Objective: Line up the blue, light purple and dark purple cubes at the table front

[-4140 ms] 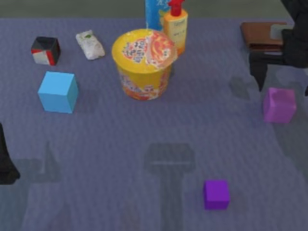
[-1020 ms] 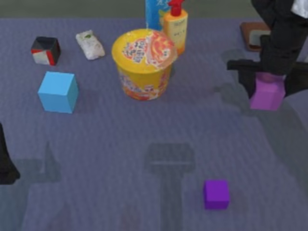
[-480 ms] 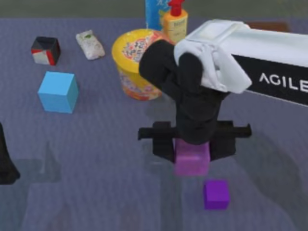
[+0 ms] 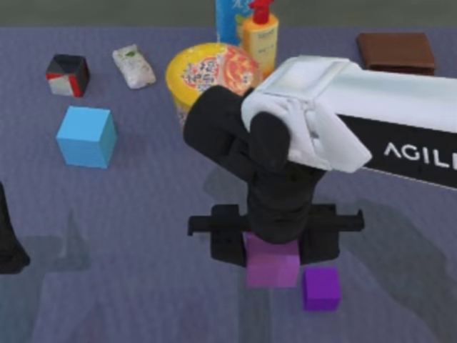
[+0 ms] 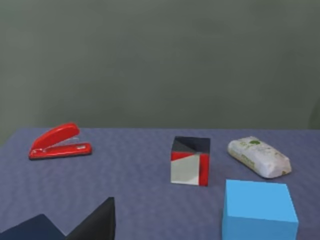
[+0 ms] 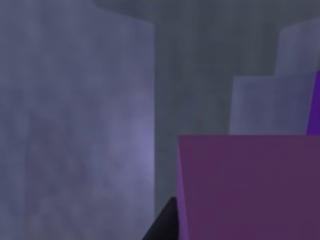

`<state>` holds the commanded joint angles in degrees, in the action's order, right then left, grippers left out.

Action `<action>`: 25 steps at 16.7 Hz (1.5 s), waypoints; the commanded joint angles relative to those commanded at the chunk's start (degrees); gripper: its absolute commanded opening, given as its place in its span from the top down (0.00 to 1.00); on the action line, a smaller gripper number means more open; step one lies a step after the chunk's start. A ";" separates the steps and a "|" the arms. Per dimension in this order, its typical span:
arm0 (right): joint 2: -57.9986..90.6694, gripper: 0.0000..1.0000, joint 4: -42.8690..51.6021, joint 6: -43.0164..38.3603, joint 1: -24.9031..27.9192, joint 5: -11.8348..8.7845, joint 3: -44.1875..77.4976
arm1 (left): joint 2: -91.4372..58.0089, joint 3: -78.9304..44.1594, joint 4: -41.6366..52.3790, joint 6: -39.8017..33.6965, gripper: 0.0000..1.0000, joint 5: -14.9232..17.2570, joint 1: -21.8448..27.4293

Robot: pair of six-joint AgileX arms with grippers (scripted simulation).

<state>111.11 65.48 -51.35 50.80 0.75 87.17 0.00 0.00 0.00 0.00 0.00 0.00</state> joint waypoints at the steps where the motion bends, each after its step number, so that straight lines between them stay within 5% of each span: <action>1: 0.05 1.00 -0.19 -0.02 -0.03 0.00 -0.17 | 0.00 0.00 0.00 0.00 0.00 0.00 0.00; 13: 4.49 1.00 -14.68 -0.14 0.29 0.11 -10.05 | 0.00 0.00 0.00 0.00 0.00 0.00 0.00; 25: 4.49 0.10 -14.68 -0.14 0.29 0.11 -10.05 | 0.00 0.00 0.00 0.00 0.00 0.00 0.00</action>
<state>115.60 50.80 -51.49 51.09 0.87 77.12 0.00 0.00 0.00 0.00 0.00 0.00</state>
